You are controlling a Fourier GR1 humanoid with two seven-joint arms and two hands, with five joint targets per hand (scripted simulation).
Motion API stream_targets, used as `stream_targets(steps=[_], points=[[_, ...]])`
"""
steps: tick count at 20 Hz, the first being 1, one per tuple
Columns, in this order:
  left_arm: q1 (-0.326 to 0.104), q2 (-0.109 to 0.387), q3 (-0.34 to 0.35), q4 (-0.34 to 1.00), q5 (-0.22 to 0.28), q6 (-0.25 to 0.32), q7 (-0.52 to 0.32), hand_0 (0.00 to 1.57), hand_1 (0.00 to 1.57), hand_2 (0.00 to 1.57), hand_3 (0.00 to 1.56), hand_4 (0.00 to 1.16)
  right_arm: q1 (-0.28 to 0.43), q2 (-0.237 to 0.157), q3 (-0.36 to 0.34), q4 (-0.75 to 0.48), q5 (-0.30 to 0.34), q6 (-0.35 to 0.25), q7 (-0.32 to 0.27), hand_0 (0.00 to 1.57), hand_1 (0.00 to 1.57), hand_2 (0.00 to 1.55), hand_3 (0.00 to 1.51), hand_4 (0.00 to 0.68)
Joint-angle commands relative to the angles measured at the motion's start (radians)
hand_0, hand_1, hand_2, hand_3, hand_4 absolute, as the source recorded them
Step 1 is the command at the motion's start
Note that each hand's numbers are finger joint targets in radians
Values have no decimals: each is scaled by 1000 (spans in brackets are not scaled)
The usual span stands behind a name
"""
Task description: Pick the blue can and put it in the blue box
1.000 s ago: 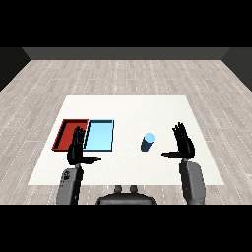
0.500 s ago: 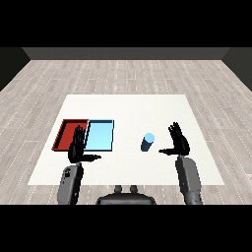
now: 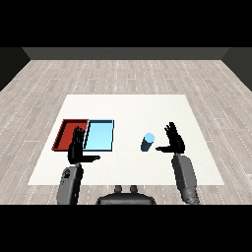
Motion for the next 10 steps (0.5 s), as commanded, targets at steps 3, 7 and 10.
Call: stream_targets(steps=[3,7,10], points=[[50,20,21,-74,40,-24,26,0,0,0,0,0,43,31,30,1,10,-13,-22,0,0,0,0,0],[-7,22,20,-65,40,-12,62,0,0,0,0,0,17,74,70,42,51,-63,-39,0,0,0,0,0],[-23,15,25,-33,38,-8,33,0,0,0,0,0,1,37,36,90,22,-34,-54,0,0,0,0,0]])
